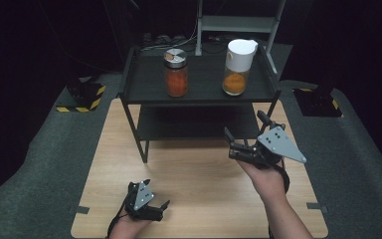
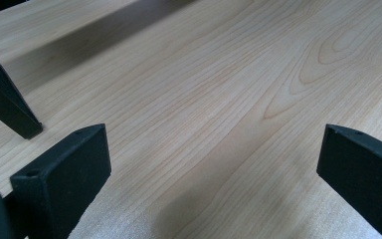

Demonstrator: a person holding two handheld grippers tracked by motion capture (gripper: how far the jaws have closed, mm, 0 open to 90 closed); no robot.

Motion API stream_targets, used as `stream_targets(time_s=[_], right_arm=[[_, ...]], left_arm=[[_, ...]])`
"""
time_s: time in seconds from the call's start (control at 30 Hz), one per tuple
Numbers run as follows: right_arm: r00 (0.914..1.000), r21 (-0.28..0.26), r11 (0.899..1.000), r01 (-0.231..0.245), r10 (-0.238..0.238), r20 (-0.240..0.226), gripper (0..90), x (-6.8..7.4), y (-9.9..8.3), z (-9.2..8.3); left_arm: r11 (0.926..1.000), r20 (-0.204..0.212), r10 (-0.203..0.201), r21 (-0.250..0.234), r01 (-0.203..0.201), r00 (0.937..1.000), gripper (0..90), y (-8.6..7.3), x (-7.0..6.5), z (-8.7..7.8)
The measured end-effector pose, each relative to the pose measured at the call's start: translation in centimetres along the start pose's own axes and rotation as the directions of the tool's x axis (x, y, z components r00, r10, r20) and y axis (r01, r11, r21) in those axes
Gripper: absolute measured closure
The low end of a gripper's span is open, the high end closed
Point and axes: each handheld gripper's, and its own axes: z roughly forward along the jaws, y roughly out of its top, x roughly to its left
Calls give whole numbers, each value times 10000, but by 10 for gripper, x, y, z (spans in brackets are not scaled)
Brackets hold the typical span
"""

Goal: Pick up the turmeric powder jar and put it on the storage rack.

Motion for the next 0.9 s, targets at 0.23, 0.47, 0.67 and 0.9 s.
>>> stream_targets(time_s=[0.23,0.47,0.67,0.9], right_arm=[[9996,613,9980,152,-138,-239,0,4,-31,-22],[9996,1622,9866,176,-137,-255,0,9,-63,-34],[9996,2441,9695,232,-186,-209,2,12,-90,-40],[9997,3265,9449,227,-173,-194,8,14,-114,-44]], left_arm=[[10000,-17,-9,-66,9,10000,9,-1,0,-1],[9999,-29,64,-109,-64,10000,9,-2,-1,-1],[9997,-57,201,-137,-202,9998,8,-3,-3,-2],[9996,-90,249,-132,-251,9996,8,-3,-5,-3]])
